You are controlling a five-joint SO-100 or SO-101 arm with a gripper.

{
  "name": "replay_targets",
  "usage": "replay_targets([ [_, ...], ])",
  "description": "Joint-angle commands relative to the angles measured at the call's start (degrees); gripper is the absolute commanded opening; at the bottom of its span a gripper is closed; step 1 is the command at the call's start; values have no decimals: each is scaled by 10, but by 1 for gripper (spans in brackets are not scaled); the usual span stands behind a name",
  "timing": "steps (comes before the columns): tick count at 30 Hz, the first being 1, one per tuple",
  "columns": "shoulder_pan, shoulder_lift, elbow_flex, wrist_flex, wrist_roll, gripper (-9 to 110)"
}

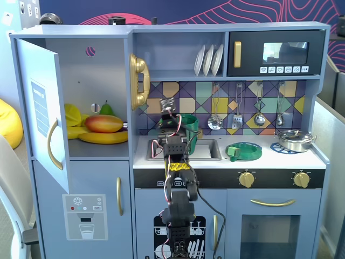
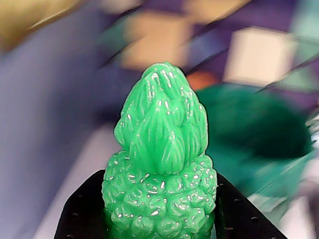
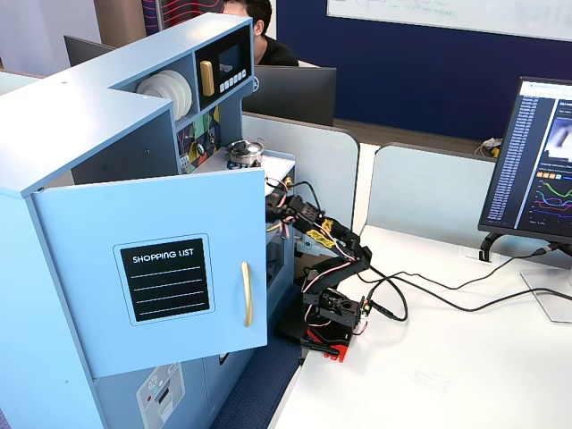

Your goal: Pick up the green pineapple from the left cabinet and place it in the green recipient

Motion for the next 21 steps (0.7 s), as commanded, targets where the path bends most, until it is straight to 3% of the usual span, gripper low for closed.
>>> replay_targets([
  [1,31,-75,-90,-75,33,0],
  [16,76,-337,-301,-161,22,0],
  [21,84,-369,-335,-165,57,19],
])
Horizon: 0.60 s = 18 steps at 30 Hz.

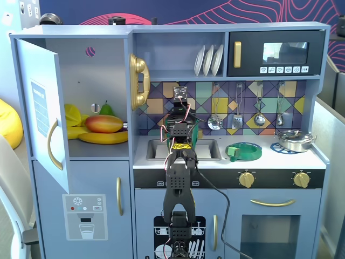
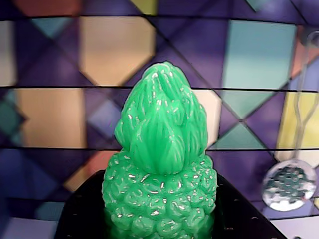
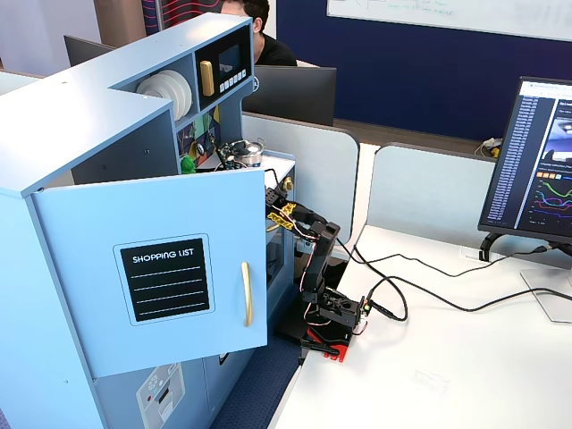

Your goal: Pick up the green pineapple from the left cabinet and place it in the green recipient

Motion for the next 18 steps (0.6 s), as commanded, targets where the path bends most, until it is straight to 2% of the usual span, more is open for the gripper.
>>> replay_targets([
  [1,8,-8,-64,-26,33,24],
  [5,11,-7,-64,-29,61,40],
  [7,11,-6,-64,-30,62,43],
  [13,10,32,-23,-30,67,42],
  [18,-9,243,237,-11,59,40],
])
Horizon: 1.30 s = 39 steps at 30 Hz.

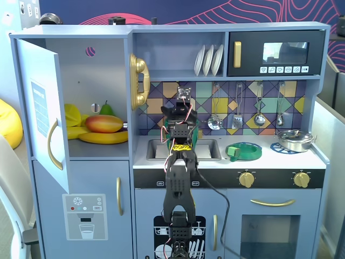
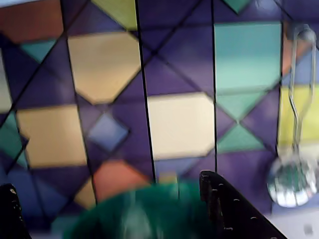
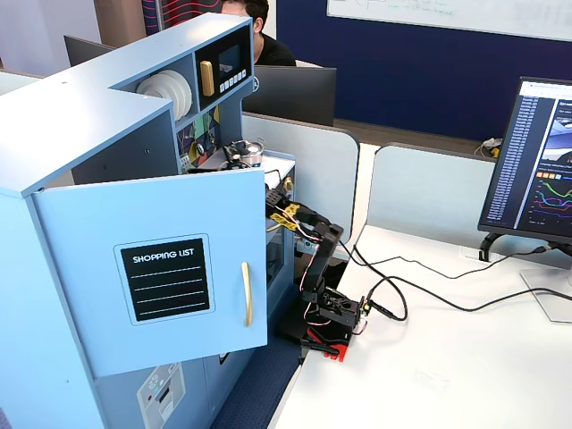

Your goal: Pick up the green pineapple from the left cabinet and place it in the green recipient

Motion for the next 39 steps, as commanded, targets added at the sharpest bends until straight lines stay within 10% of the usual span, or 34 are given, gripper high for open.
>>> replay_targets([
  [1,-13,212,205,11,-2,39],
  [13,5,597,628,221,-3,35],
  [39,-58,726,824,757,65,5],
])
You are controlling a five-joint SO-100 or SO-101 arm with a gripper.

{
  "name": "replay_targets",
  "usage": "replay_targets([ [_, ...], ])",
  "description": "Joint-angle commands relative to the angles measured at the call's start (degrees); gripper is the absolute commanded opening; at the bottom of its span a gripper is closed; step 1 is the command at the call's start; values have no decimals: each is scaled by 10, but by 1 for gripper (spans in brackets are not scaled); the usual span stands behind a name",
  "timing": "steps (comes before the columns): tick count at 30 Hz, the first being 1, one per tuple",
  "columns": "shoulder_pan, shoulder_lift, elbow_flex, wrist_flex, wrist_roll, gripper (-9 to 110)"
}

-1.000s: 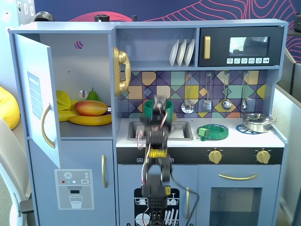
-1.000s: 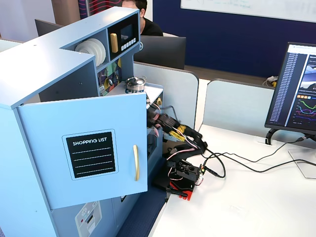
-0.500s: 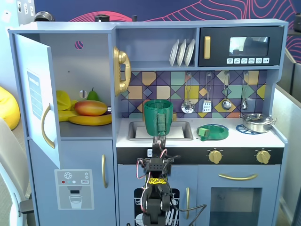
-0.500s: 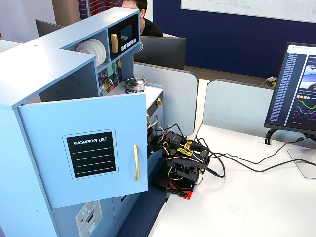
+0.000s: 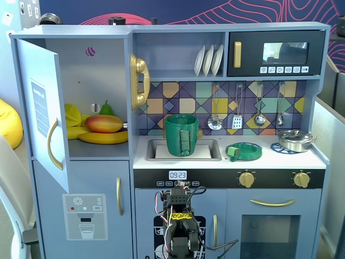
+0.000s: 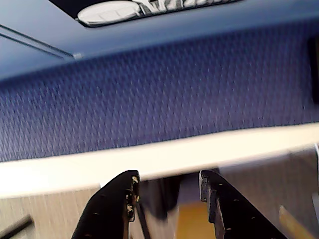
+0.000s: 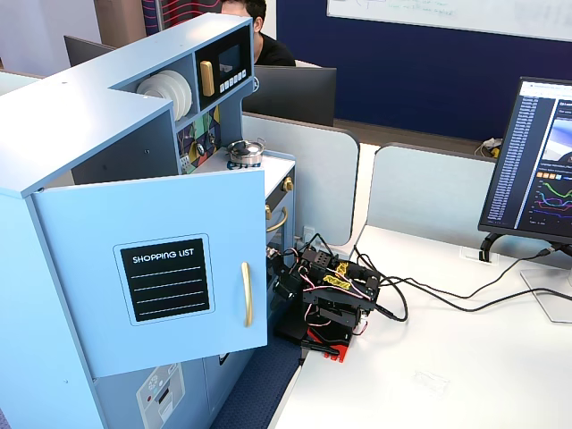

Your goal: Pick up the green pineapple from the left cabinet and place it in the green recipient

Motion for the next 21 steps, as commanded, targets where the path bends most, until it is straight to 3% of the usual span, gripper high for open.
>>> replay_targets([
  [1,-10,-5,-5,107,-4,5],
  [4,-2,-5,-5,104,24,5],
  [9,-4,-5,-5,112,-46,5],
  [21,-4,-5,-4,112,-39,5],
])
